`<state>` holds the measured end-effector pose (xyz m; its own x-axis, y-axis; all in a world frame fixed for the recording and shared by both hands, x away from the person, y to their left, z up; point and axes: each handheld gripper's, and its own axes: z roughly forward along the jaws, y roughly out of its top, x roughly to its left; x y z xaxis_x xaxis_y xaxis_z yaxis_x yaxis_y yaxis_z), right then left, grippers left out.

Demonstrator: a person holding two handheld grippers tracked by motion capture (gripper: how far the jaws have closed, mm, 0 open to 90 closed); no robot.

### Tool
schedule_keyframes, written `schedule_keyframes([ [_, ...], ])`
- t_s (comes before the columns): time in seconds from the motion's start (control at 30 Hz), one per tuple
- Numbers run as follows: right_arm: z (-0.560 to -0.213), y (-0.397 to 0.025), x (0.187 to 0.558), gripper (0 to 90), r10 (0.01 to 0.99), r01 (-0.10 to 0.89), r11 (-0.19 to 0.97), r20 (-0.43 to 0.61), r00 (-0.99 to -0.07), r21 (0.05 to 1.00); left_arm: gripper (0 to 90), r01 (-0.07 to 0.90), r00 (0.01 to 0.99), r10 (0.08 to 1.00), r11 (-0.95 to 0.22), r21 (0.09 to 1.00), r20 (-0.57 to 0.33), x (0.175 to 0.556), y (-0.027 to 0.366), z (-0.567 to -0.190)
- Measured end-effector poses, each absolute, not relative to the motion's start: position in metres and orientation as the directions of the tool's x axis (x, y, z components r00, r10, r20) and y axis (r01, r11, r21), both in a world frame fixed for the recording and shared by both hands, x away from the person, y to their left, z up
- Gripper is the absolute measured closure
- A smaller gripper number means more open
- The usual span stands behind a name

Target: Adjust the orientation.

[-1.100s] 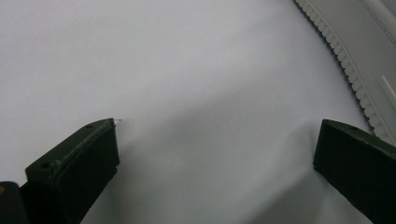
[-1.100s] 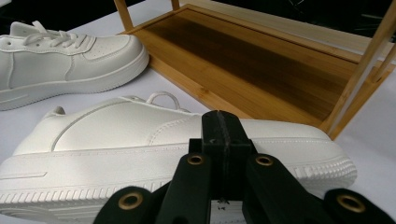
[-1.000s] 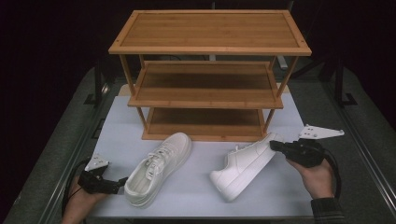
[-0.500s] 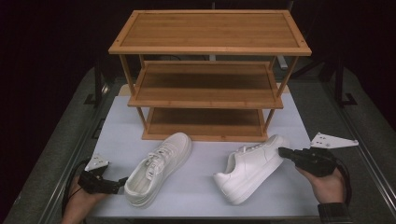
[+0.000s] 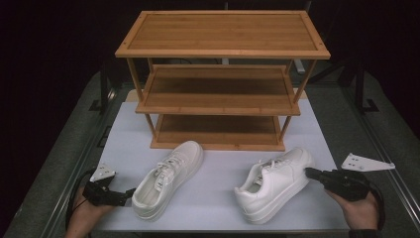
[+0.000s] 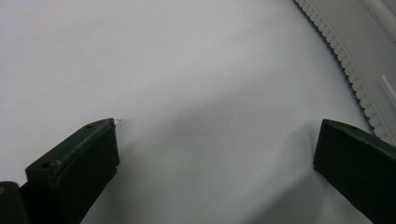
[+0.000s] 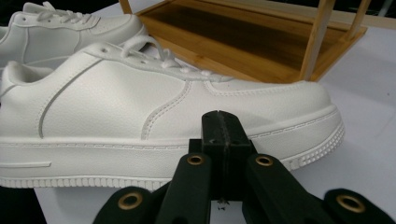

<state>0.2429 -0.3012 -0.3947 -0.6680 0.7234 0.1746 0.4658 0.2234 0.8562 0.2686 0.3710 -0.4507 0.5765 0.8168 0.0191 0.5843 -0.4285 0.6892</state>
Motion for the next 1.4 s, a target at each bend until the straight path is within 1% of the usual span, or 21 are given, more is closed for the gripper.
schedule_keyframes([
  [0.3, -0.408, -0.313, 0.232, 89.9, 0.729, 0.503, 0.223, 0.200, -0.654, 0.835, 0.0, 0.585, 0.576, 0.817, -0.429, 0.688, 0.019, 0.269, 0.371, -0.451],
  [0.53, -0.418, -0.317, 0.230, 89.9, 0.738, 0.528, 0.241, 0.199, -0.644, 0.814, 0.0, 0.586, 0.577, 0.816, -0.431, 0.687, 0.020, 0.269, 0.371, -0.451],
  [0.6, -0.423, -0.315, 0.234, 89.9, 0.730, 0.542, 0.244, 0.216, -0.649, 0.804, 0.0, 0.584, 0.578, 0.816, -0.432, 0.687, 0.022, 0.269, 0.371, -0.451],
  [0.63, -0.423, -0.314, 0.234, 89.9, 0.726, 0.534, 0.240, 0.215, -0.653, 0.811, 0.0, 0.586, 0.577, 0.816, -0.431, 0.687, 0.020, 0.269, 0.371, -0.451],
  [0.7, -0.423, -0.310, 0.236, 89.9, 0.729, 0.533, 0.269, 0.193, -0.657, 0.802, 0.0, 0.586, 0.577, 0.816, -0.431, 0.687, 0.020, 0.269, 0.371, -0.451],
  [0.87, -0.424, -0.311, 0.235, 89.9, 0.733, 0.539, 0.268, 0.195, -0.652, 0.799, 0.0, 0.586, 0.577, 0.817, -0.430, 0.687, 0.018, 0.269, 0.371, -0.451],
  [1.03, -0.421, -0.320, 0.245, 89.9, 0.776, 0.546, 0.238, 0.180, -0.605, 0.803, 0.0, 0.585, 0.578, 0.816, -0.432, 0.687, 0.020, 0.269, 0.371, -0.451],
  [1.3, -0.424, -0.323, 0.260, 89.9, 0.799, 0.569, 0.248, 0.167, -0.578, 0.784, 0.0, 0.585, 0.578, 0.816, -0.432, 0.687, 0.021, 0.269, 0.371, -0.451],
  [1.4, -0.426, -0.325, 0.261, 89.9, 0.798, 0.577, 0.241, 0.179, -0.576, 0.780, 0.0, 0.585, 0.578, 0.816, -0.432, 0.687, 0.020, 0.269, 0.371, -0.451],
])
